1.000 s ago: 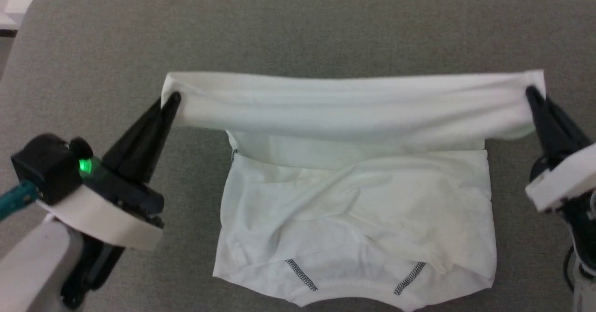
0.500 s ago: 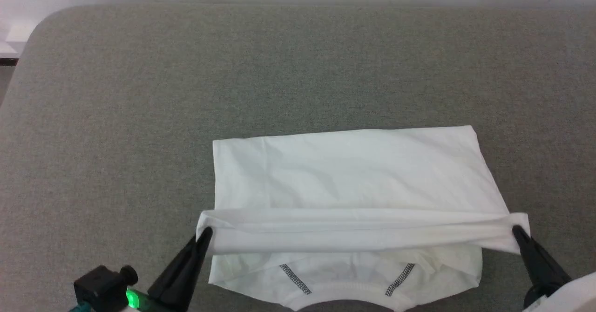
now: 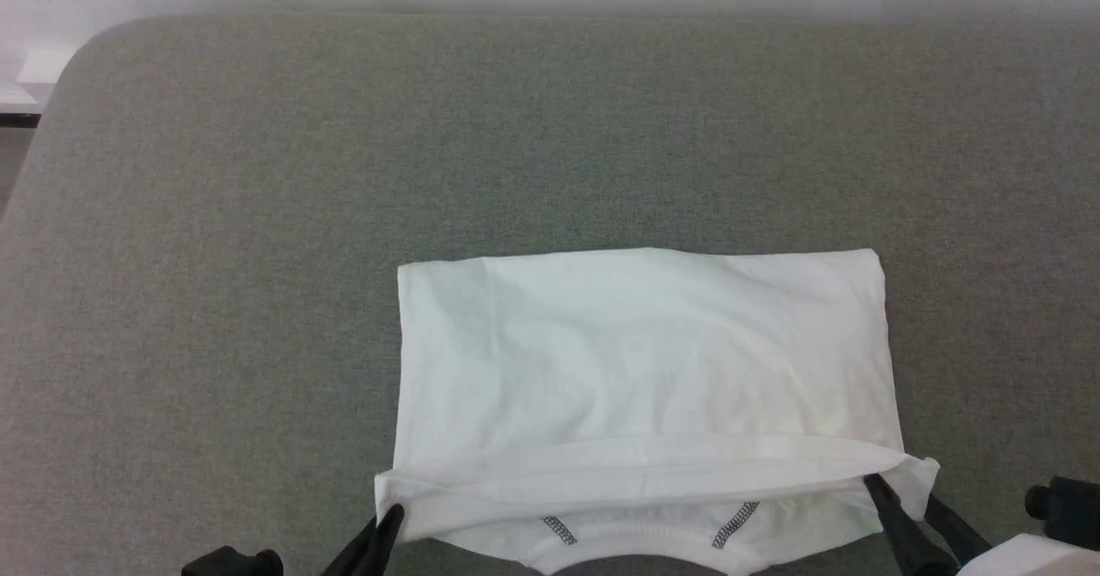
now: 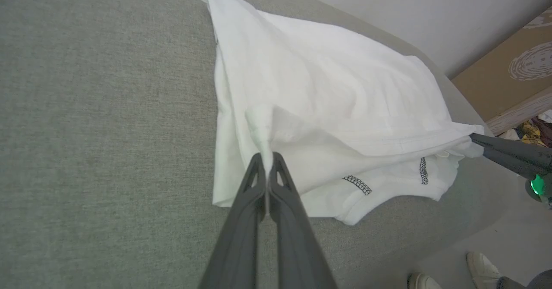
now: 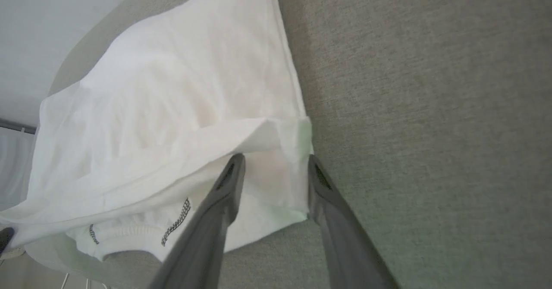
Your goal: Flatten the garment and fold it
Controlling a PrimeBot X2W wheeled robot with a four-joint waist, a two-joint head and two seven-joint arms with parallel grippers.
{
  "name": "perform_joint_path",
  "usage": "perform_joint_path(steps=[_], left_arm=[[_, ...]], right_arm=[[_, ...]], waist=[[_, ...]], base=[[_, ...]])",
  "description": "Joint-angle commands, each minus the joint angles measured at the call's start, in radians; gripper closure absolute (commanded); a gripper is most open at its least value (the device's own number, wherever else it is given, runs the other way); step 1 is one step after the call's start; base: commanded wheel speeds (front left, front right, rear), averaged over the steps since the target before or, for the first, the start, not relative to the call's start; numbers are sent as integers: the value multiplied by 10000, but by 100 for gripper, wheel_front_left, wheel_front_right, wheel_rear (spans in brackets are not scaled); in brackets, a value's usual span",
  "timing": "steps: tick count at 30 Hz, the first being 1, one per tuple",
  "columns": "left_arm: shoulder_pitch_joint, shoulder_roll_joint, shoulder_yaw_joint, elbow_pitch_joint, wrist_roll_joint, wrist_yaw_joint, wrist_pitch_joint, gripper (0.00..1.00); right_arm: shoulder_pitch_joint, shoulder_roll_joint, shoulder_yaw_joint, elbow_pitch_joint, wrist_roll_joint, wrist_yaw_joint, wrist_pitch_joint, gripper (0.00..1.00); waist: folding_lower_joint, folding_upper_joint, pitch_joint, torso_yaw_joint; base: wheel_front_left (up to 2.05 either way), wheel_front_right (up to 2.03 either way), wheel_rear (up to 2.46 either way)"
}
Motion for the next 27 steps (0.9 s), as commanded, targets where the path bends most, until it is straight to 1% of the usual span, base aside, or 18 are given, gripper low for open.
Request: perform_joint_path(steps=[1, 2, 5, 7, 10, 12, 14, 16, 19, 23, 26, 27], left_arm=[[-199, -96, 7, 44, -43, -85, 7, 52], [-247, -126, 9, 71, -83, -93, 17, 0], [-307, -261, 187, 11, -336, -111, -15, 0], [-262, -386, 493, -177, -651, -126, -70, 0], [-141, -601, 1229, -655, -1085, -99, -148, 0], [-121, -747, 1875, -1020, -1024, 77, -180, 0], [-232, -998, 2688, -1415, -431, 425, -192, 0], [-364, -1447, 3475, -1841, 396, 676, -195, 0], [-572, -2207, 4385, -2392, 1806, 776, -197, 0], [-861, -3171, 5210, -2782, 3403, 582, -198, 0], [-965, -3558, 5371, -2650, 4209, 232, -199, 0], [-965, -3558, 5371, -2650, 4209, 232, -199, 0]], right_arm=[[-91, 19, 36, -19, -28, -9, 67, 0], [-113, 19, 81, -75, -32, -9, 130, 0], [-162, 19, 41, -402, 59, -9, 338, 0], [-198, 19, -117, -748, 127, -9, 491, 0], [-267, 20, -559, -1204, 423, -9, 647, 0], [-378, 20, -958, -1367, 419, -9, 622, 0], [-525, 20, -1302, -1411, 100, -9, 599, 0], [-740, 20, -1552, -1261, -63, -9, 544, 0], [-1127, 20, -1498, -885, -638, -9, 665, 0], [-1651, 20, -1097, -119, -1015, -9, 840, 0], [-1941, 20, -837, 488, -1357, -9, 923, 0], [-1941, 20, -837, 488, -1357, -9, 923, 0]], waist=[[0, -1, -58, 34], [0, -1, -83, 41], [0, -1, -134, 41], [0, -1, -158, 30], [0, -1, -149, 18], [0, -1, -109, 32], [0, -1, -29, 72], [0, -1, 69, 98], [0, -1, 235, 125], [0, -1, 402, 209], [0, -1, 508, 304], [0, -1, 508, 304]], base=[[0, 0, 0], [0, 0, 0], [0, 0, 0], [0, 0, 0], [0, 0, 0], [0, 0, 0], [0, 0, 0], [0, 0, 0], [0, 0, 0], [0, 0, 0], [0, 0, 0], [0, 0, 0]])
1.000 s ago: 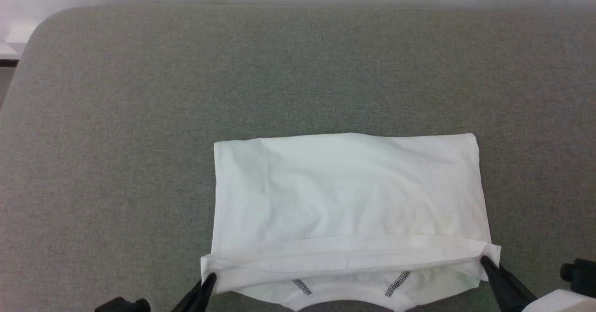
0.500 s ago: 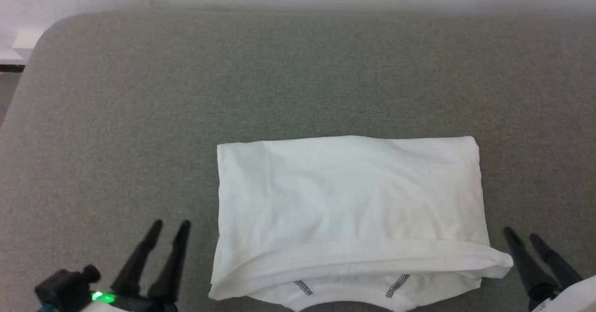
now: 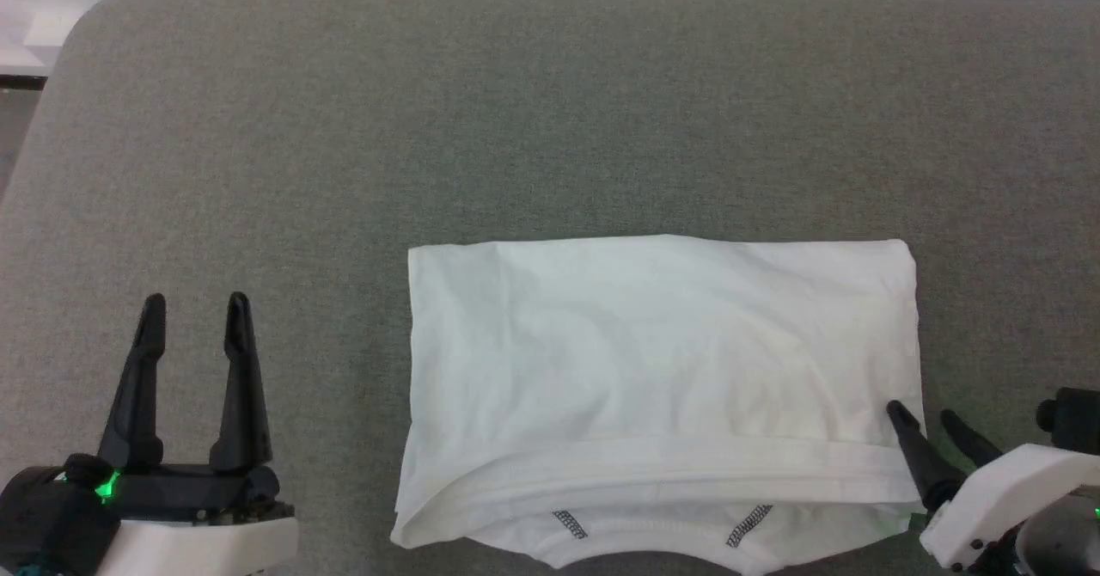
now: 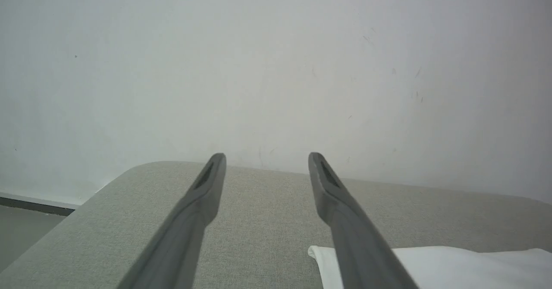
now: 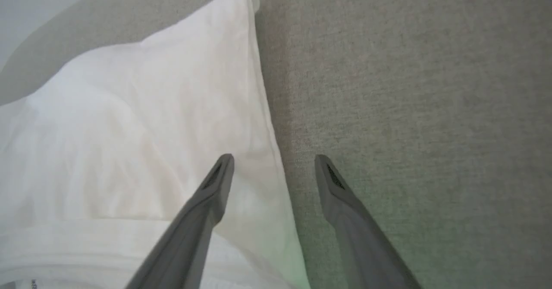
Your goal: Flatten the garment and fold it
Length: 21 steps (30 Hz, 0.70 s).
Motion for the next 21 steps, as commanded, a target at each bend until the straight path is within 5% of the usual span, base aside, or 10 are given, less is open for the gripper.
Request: perform_joint_path(steps=[1, 11, 12, 14, 21], left_arm=[[-154, -66, 34, 44, 91, -67, -48, 0], [-281, -679, 191, 636, 548, -722, -48, 0], [-273, -709, 194, 684, 559, -748, -48, 0], [-236, -753, 189, 773, 556, -787, -48, 0], [-96, -754, 213, 923, 506, -851, -49, 0]], right_arm=[[-154, 20, 57, 61, -59, -9, 27, 0], [-704, -149, 1158, 1355, 31, -9, 627, 2], [-711, -143, 1185, 1492, 66, -9, 713, 60], [-740, -131, 1214, 1723, 62, -9, 810, 100], [-1160, -100, 1129, 2244, -88, -9, 502, 100]], waist=[[-1, -1, 69, 61], [-1, -1, 95, 268], [-1, -1, 47, 286], [-1, -1, -49, 299], [-1, -1, -360, 177]], base=[[0, 0, 0], [0, 0, 0], [0, 0, 0], [0, 0, 0], [0, 0, 0]])
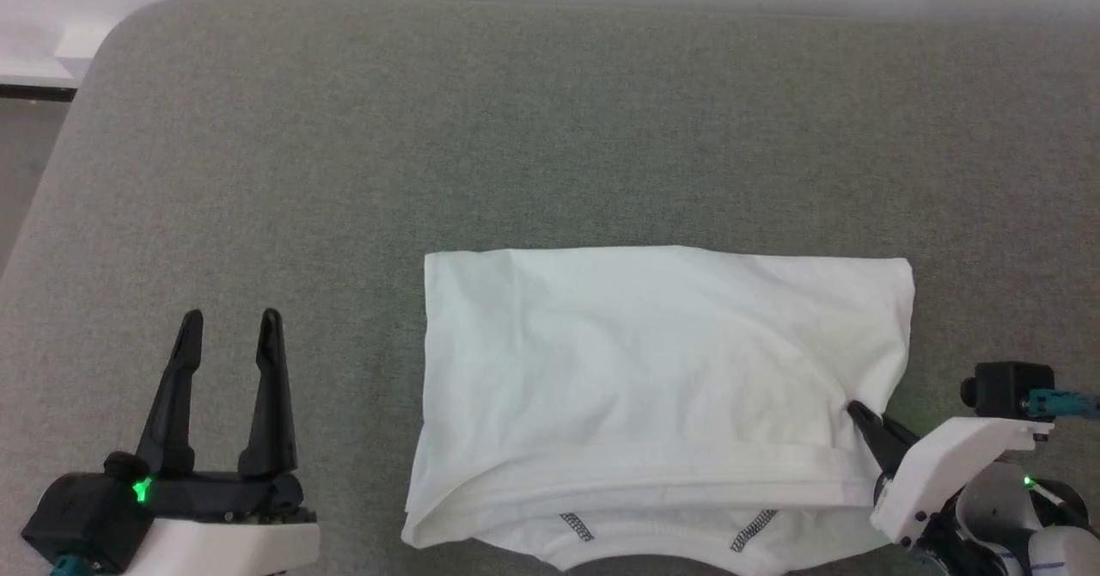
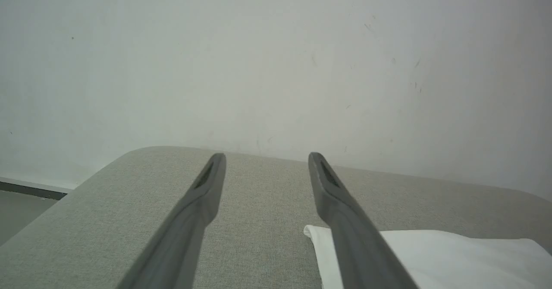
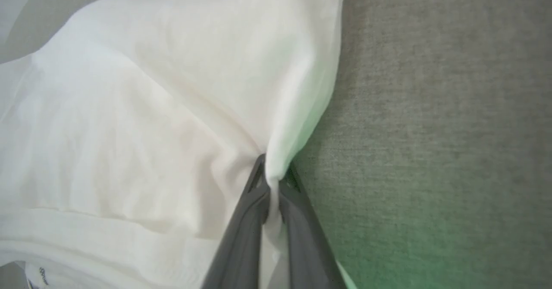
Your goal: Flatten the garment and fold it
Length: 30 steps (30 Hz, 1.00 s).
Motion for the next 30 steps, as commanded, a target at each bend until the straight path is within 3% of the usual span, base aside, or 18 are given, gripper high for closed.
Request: perform_joint_path(steps=[1, 8, 18, 22, 30], left_arm=[[37, -8, 42, 18, 31, -65, -47, 0], [62, 21, -30, -6, -14, -77, -47, 0], [13, 104, -109, 58, -110, -79, -47, 0], [32, 83, -155, 107, -153, -79, -47, 0], [-26, 29, -297, 196, -216, -80, -47, 0]], right_arm=[[-97, 85, 14, 206, -91, -13, -15, 100], [-753, -223, -1419, 88, -342, -13, -474, 100], [-731, -737, -3650, -462, -1084, -13, -203, 100], [-724, -581, -3331, -998, -1032, -13, -2, 100], [-667, -201, -1025, -2630, -373, -13, 944, 100]], waist=[[0, -1, -71, -84], [0, -1, -60, -366], [0, -1, -25, -566], [0, -1, -76, -628], [0, -1, -139, -659]], base=[[0, 0, 0], [0, 0, 0], [0, 0, 0], [0, 0, 0], [0, 0, 0]])
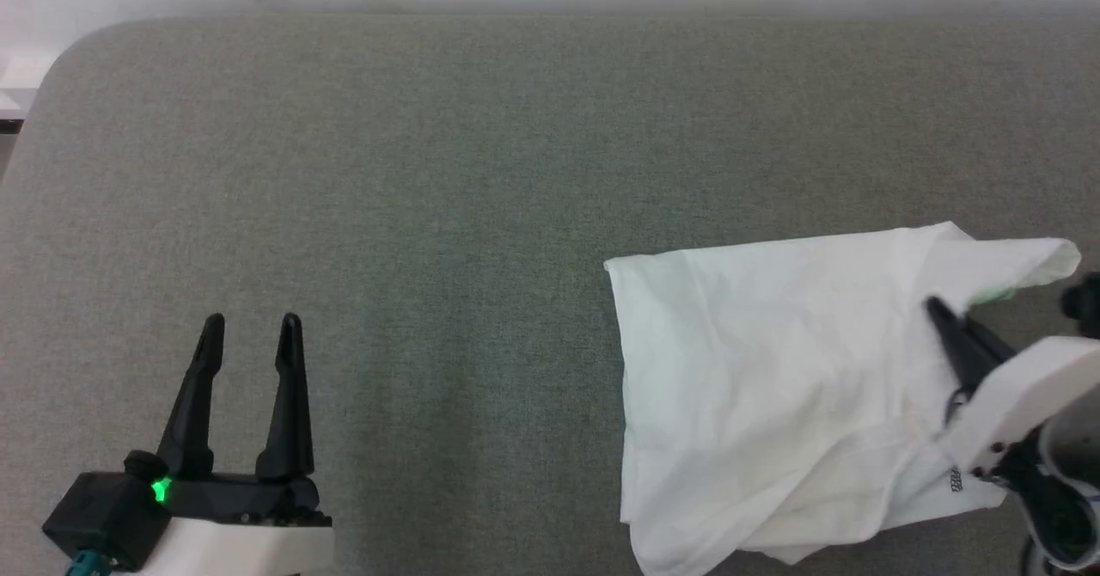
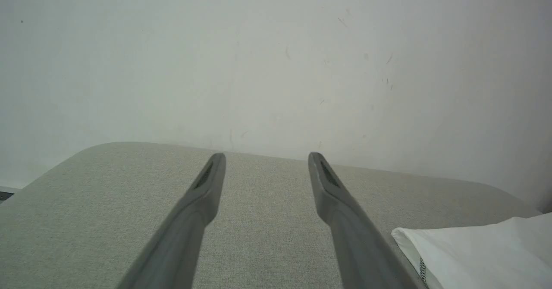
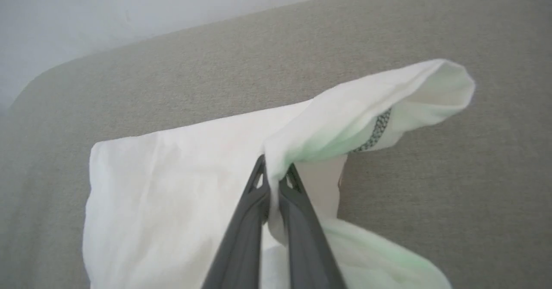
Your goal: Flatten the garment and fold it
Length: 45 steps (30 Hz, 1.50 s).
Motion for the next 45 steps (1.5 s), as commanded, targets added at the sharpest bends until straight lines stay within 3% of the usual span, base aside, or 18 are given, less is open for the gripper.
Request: perform_joint_path(steps=[1, 13, 18, 24, 26, 27, 28, 29, 37, 45], left_arm=[[-42, -18, -36, 33, -39, -68, -47, 0], [-180, -125, -158, 124, -160, -69, -47, 0], [-249, -150, -242, 188, -194, -69, -47, 0], [-376, -153, -456, 324, -260, -69, -47, 0], [-385, -147, -494, 379, -280, -69, -47, 0], [-379, -145, -511, 402, -289, -69, -47, 0], [-379, -145, -511, 402, -289, -69, -47, 0], [-364, -142, -524, 421, -296, -69, -47, 0], [-14, -118, -440, 538, -271, -69, -47, 0], [104, -124, -425, 415, -207, -69, -47, 0]], right_arm=[[34, 66, 262, -200, 98, -9, 108, 100], [-195, 310, 3183, -852, 281, -9, 939, 100], [-414, 375, 4014, -332, 223, -9, 951, 100], [-489, 415, 4172, 861, -189, -9, 624, 98], [-461, 423, 4130, 1284, -314, -9, 465, 53], [-451, 426, 4179, 1454, -324, -9, 363, 8], [-451, 426, 4179, 1454, -324, -9, 363, 8], [-435, 427, 4245, 1608, -277, -9, 286, 0], [-332, 430, 4348, 1234, 514, -9, 103, 0], [723, 427, 2450, -1078, 169, -9, 678, 0]], waist=[[-1, -1, -3, 27], [-1, -1, 97, 440], [-1, -1, 144, 614], [-1, -1, 146, 950], [-1, -1, 110, 1021], [-1, -1, 83, 1054], [-1, -1, 83, 1054], [-1, -1, 49, 1076], [-1, -1, -419, 903], [-1, -1, -483, 596]], base=[[0, 0, 0], [0, 0, 0], [0, 0, 0], [0, 0, 0], [0, 0, 0], [0, 0, 0], [0, 0, 0], [0, 0, 0], [0, 0, 0], [0, 0, 0]])
